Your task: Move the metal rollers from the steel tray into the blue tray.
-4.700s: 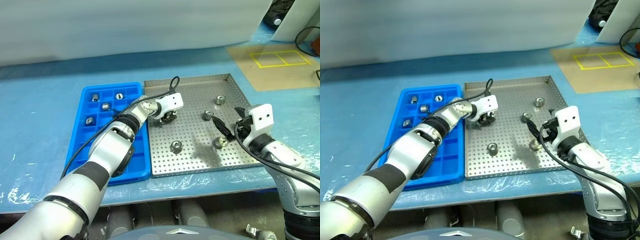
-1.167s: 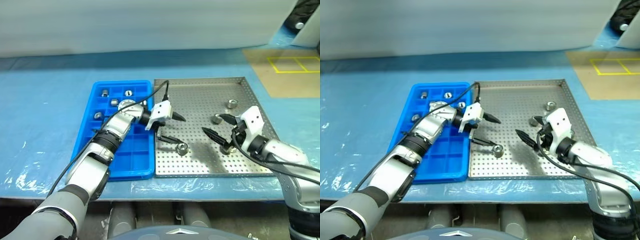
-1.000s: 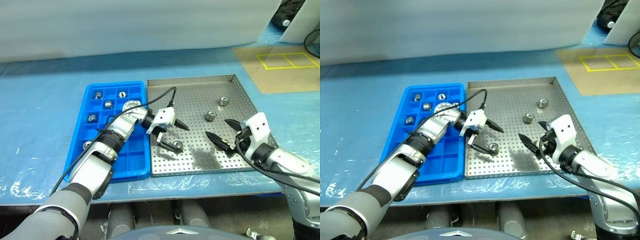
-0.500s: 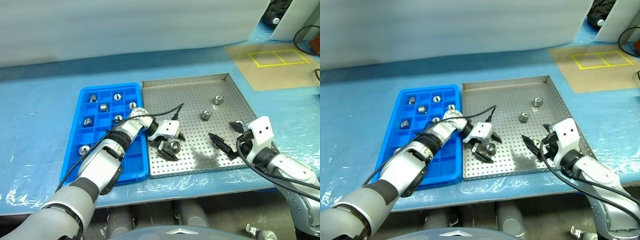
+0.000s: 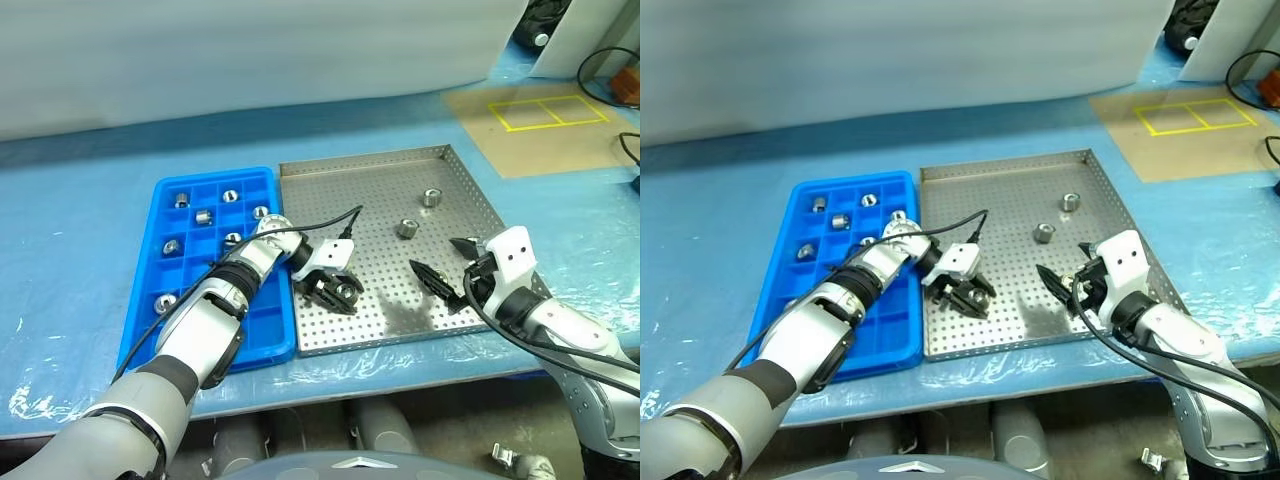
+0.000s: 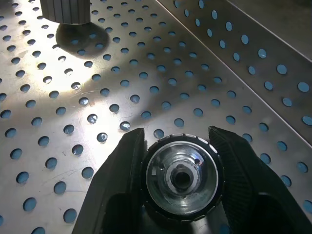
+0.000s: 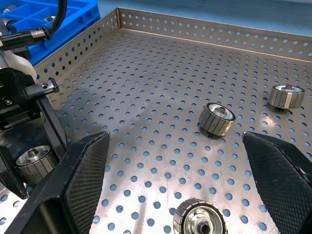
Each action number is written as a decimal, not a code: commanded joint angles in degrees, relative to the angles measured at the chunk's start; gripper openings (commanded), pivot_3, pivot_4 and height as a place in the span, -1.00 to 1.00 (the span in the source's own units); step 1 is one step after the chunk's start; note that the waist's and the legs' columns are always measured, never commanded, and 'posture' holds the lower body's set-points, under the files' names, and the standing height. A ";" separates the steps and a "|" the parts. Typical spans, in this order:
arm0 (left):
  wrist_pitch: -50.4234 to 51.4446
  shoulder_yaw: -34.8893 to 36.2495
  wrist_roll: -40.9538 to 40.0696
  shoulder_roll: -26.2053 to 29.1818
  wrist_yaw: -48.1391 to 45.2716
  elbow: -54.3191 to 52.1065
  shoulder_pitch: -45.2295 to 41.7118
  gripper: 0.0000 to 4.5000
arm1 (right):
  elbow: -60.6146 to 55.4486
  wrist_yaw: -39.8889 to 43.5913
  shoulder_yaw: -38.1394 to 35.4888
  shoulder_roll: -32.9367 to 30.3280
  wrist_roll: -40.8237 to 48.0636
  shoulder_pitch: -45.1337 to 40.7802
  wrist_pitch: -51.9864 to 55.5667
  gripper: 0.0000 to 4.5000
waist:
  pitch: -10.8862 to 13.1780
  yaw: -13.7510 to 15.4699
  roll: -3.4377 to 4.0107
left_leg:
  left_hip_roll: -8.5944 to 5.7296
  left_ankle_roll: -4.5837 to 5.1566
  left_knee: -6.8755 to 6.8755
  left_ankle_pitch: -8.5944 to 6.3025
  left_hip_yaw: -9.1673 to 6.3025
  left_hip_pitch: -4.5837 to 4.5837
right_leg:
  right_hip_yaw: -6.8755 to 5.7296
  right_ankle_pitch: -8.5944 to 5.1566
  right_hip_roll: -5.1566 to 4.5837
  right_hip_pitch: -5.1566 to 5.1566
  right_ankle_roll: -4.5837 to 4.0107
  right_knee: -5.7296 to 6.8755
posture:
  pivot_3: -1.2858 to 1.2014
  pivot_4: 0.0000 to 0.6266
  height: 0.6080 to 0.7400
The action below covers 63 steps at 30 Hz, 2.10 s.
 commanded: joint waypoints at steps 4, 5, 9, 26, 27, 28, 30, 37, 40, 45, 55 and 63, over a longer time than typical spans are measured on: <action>1.60 4.12 -3.37 1.46 1.74 -5.95 0.33 -0.23 | 0.74 1.01 1.30 -0.47 0.39 -2.15 -2.09 1.00 | 0.01 0.15 -0.01 | 0.01 0.16 -0.02 0.08 0.00 -0.12 | -0.03 0.00 -0.01 -0.10 0.00 -0.01 | -0.44 -0.52 1.00; 2.59 5.31 -4.61 1.60 2.32 -7.60 0.24 -0.23 | 1.09 1.25 1.48 -0.48 0.44 -2.42 -2.18 1.00 | 0.02 0.19 -0.01 | 0.00 0.17 -0.03 0.07 0.00 -0.13 | -0.03 0.00 -0.01 -0.11 0.00 -0.01 | -0.43 -0.52 1.00; 4.31 8.77 -8.87 4.93 2.70 -18.87 1.72 -0.23 | 4.06 3.12 3.71 -1.08 0.05 -5.54 -3.23 1.00 | 0.04 0.32 -0.03 | 0.00 0.19 -0.03 0.08 0.00 -0.18 | -0.05 0.01 -0.04 -0.16 -0.01 0.00 | -0.38 -0.52 1.00; 28.16 18.66 -14.78 27.13 15.49 -56.55 19.47 -0.23 | 36.34 22.80 20.57 3.06 -4.15 -38.28 -16.55 1.00 | 0.10 8.57 0.01 | 0.18 -0.22 -0.45 0.35 0.05 -0.23 | -0.08 0.00 0.07 -0.67 -0.07 0.36 | 0.04 -0.52 1.00; 29.07 19.64 -15.08 28.10 16.69 -57.87 21.14 -0.23 | 38.06 23.92 21.37 3.91 -4.49 -39.76 -17.57 1.00 | 0.10 9.51 0.01 | 0.19 -0.30 -0.47 0.40 0.04 -0.30 | -0.10 -0.02 0.07 -0.79 -0.11 0.50 | 0.07 -0.52 1.00; 29.69 20.59 -15.38 28.78 17.94 -58.75 22.62 -0.23 | 39.49 24.92 22.08 4.71 -4.83 -40.93 -18.51 1.00 | 0.10 10.17 0.01 | 0.20 -0.34 -0.47 0.43 0.04 -0.34 | -0.11 -0.06 0.07 -0.92 -0.17 0.66 | 0.08 -0.52 1.00; 30.69 22.31 -15.47 29.55 20.96 -59.14 25.00 -0.23 | 41.39 26.91 23.40 6.07 -5.27 -42.47 -20.05 1.00 | 0.10 11.83 0.01 | 0.26 -0.46 -0.53 0.49 0.04 -0.33 | -0.16 -0.10 0.11 -0.99 -0.24 0.83 | 0.10 -0.52 1.00; 30.52 23.59 -15.27 29.01 27.60 -58.62 31.20 -0.23 | 44.45 30.56 25.23 9.53 -5.79 -44.60 -22.04 1.00 | 0.15 15.33 -0.08 | 0.33 -0.80 -0.51 0.48 0.01 -0.41 | -0.25 -0.14 0.13 -1.06 -0.30 0.95 | 0.15 -0.52 1.00; 29.72 22.41 -14.97 28.15 28.60 -57.26 31.03 -0.23 | 44.70 30.96 25.23 9.92 -6.09 -44.68 -22.13 1.00 | 0.14 15.92 -0.10 | 0.34 -0.94 -0.49 0.56 -0.02 -0.38 | -0.22 -0.14 0.13 -1.05 -0.29 0.98 | 0.15 -0.52 1.00; 27.52 20.13 -13.77 26.52 29.62 -52.81 29.78 -0.23 | 43.72 31.03 24.80 9.57 -6.47 -43.75 -21.60 1.00 | 0.14 15.98 -0.11 | 0.39 -1.18 -0.55 0.70 -0.07 -0.28 | -0.21 -0.13 0.19 -1.05 -0.28 1.10 | 0.12 -0.52 1.00; 24.61 17.19 -12.46 26.35 28.50 -46.48 27.76 0.23 | 41.17 28.85 23.83 8.44 -6.76 -41.08 -20.91 1.00 | 0.13 15.81 -0.12 | 0.44 -1.29 -0.60 0.77 -0.07 -0.32 | -0.19 -0.13 0.29 -1.13 -0.28 1.06 | 0.09 -0.52 1.00; 25.29 17.04 -14.64 23.98 28.35 -49.77 23.03 0.67 | 39.99 27.33 23.39 8.08 -6.49 -40.04 -20.53 1.00 | 0.13 15.86 -0.12 | 0.43 -1.31 -0.60 0.78 -0.06 -0.32 | -0.17 -0.13 0.28 -1.13 -0.29 1.05 | 0.06 -0.52 1.00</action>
